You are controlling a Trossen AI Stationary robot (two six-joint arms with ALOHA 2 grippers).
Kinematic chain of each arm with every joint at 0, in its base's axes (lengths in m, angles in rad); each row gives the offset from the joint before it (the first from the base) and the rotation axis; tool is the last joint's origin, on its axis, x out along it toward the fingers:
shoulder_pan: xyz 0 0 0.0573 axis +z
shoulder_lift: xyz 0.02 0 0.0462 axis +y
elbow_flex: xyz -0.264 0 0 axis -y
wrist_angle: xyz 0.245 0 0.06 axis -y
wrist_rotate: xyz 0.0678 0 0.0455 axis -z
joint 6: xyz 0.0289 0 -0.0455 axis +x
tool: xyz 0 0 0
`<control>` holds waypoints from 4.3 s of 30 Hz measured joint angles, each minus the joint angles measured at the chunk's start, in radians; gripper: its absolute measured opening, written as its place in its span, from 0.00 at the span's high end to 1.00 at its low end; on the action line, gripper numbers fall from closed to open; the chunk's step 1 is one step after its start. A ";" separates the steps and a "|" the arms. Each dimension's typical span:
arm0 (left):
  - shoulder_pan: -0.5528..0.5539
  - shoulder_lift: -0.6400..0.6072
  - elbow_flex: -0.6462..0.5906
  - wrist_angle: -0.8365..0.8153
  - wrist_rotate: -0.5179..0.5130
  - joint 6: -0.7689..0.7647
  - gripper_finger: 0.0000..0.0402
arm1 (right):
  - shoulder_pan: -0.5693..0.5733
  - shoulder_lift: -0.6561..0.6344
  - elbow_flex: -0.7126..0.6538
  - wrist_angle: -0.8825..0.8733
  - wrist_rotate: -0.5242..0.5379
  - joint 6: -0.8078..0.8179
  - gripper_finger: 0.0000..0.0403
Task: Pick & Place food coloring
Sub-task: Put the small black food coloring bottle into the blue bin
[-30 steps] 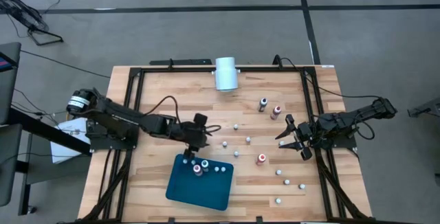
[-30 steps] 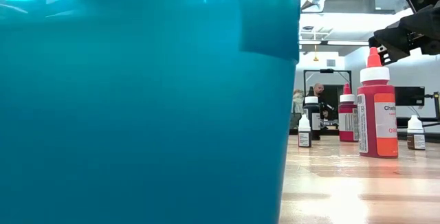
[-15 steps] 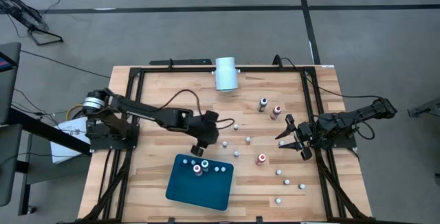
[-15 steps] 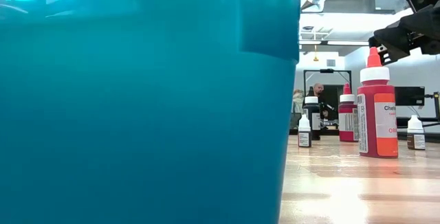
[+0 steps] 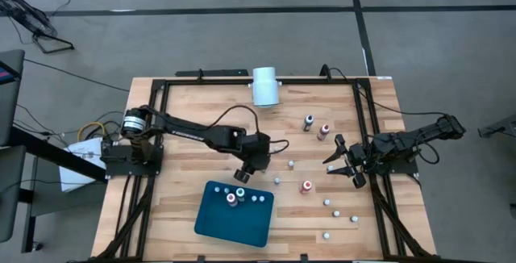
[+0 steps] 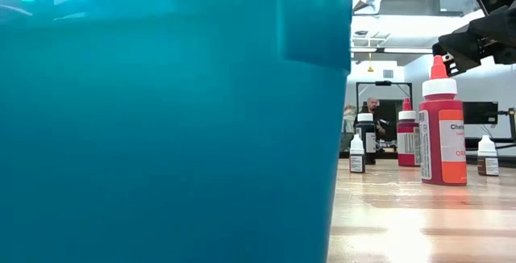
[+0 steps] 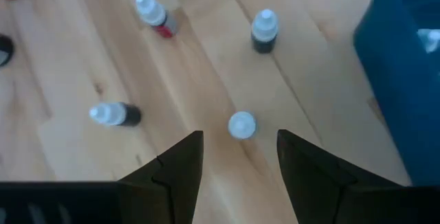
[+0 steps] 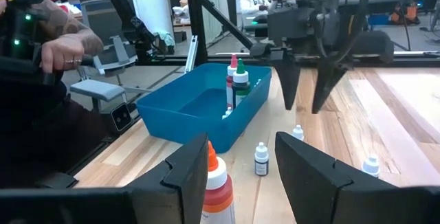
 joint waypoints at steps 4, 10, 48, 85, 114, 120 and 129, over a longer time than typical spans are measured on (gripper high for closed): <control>-0.001 0.018 0.000 -0.010 0.028 -0.001 0.56 | 0.000 0.000 0.000 0.000 0.000 0.000 0.61; -0.001 0.037 0.000 0.012 0.025 0.012 0.56 | 0.000 0.001 0.000 0.002 0.000 0.000 0.61; 0.000 0.097 0.000 0.099 0.026 0.033 0.89 | 0.000 0.000 0.000 -0.001 0.000 0.000 0.61; -0.395 -0.299 0.000 -0.237 -0.190 -0.125 0.86 | 0.000 0.000 0.000 -0.001 0.000 0.000 0.61; -0.537 -0.391 -0.444 0.022 -0.254 -0.707 0.87 | 0.000 0.000 0.000 -0.001 0.000 0.000 0.61; -0.529 -0.402 -0.561 0.157 -0.253 -0.758 0.87 | 0.000 0.000 0.000 -0.001 0.000 0.000 0.61; -0.529 -0.402 -0.590 0.182 -0.254 -0.721 0.86 | 0.000 0.000 0.000 -0.001 0.000 0.000 0.61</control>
